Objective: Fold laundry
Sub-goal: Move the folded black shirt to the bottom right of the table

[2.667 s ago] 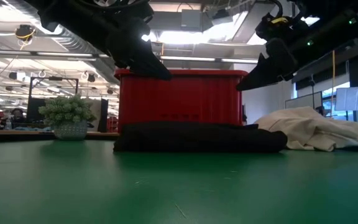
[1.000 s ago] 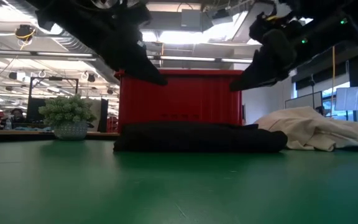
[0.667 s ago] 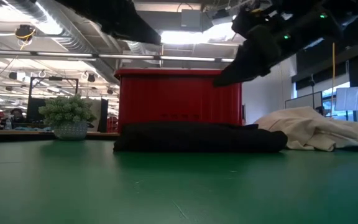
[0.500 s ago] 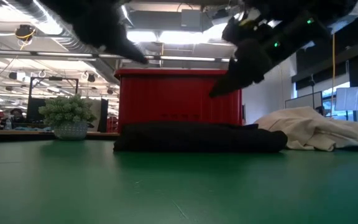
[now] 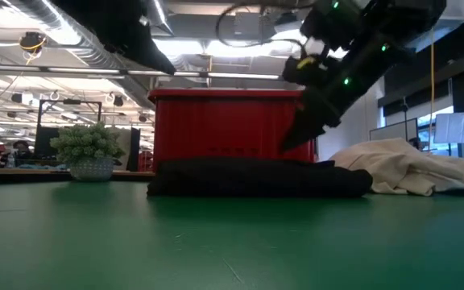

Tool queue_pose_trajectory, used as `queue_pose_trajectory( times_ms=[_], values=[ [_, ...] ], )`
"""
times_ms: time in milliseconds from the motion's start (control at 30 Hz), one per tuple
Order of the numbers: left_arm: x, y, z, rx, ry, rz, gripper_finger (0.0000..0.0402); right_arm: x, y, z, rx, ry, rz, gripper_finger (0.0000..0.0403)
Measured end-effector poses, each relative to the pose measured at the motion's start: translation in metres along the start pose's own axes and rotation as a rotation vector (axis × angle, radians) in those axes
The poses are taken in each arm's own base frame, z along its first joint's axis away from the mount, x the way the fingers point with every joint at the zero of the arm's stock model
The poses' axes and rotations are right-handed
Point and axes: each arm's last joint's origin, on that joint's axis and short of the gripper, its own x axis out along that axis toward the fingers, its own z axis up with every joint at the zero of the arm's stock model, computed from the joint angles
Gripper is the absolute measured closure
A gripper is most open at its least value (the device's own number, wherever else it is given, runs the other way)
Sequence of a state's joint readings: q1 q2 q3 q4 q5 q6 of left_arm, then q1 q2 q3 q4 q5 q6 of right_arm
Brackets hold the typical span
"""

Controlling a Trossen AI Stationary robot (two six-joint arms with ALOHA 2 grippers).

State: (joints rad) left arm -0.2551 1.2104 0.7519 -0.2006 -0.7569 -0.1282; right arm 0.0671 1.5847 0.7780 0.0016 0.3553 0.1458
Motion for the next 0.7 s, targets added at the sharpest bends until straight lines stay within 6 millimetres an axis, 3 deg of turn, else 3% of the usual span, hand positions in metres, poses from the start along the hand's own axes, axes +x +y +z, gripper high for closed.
queue_pose_trajectory(
  times_ms=[367, 700],
  values=[
    [0.021, -0.003, -0.008, -0.039, 0.076, -0.041, 0.04, 0.024, 0.005, -0.018, 0.049, 0.122, 0.084, 0.0402],
    [0.021, -0.005, -0.007, -0.042, 0.068, -0.048, 0.04, 0.01, 0.038, -0.031, -0.012, 0.208, 0.249, 0.0402]
  ],
)
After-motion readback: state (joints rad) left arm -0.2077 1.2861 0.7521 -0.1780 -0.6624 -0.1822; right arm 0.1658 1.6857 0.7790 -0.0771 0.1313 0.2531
